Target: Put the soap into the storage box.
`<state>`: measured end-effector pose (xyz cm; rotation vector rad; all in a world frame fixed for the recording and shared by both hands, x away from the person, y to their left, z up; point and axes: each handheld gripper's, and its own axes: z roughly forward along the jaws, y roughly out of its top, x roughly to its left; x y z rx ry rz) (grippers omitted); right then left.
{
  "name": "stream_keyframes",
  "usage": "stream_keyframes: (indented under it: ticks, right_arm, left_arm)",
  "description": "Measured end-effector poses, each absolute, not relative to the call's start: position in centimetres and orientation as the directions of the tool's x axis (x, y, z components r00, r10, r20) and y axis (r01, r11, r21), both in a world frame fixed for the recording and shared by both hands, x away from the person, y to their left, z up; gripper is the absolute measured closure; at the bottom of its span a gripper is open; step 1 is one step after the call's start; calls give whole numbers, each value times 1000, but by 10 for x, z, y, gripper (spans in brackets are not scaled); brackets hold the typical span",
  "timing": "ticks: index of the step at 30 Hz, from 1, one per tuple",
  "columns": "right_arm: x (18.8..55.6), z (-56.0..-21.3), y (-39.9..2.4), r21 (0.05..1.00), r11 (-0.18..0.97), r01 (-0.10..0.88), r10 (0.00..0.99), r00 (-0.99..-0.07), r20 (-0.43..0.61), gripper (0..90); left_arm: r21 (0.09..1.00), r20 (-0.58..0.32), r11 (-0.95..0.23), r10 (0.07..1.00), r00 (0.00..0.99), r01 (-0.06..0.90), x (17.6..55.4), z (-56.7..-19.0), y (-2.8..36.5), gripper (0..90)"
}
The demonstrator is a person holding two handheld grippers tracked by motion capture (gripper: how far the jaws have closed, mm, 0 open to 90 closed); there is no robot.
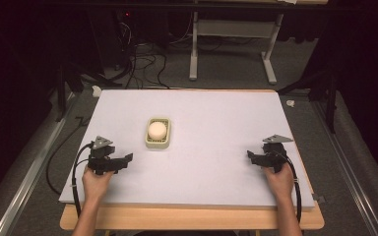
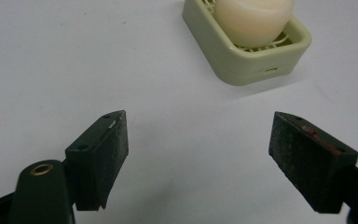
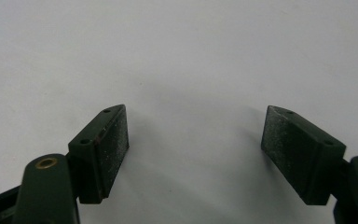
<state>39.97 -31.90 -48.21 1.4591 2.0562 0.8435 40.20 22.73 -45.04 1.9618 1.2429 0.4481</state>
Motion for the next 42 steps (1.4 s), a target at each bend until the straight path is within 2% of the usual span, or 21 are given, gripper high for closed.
stream_keyframes:
  ticks: [22, 42]
  right_arm:
    - [400, -482, -319, 717, 241, 654, 948, -317, -29, 236]
    - [400, -482, -319, 717, 242, 653, 948, -317, -30, 236]
  left_arm:
    - [717, -39, -302, 882, 469, 629, 414, -468, 213, 205]
    - [708, -29, -317, 880, 474, 631, 421, -479, 205, 202]
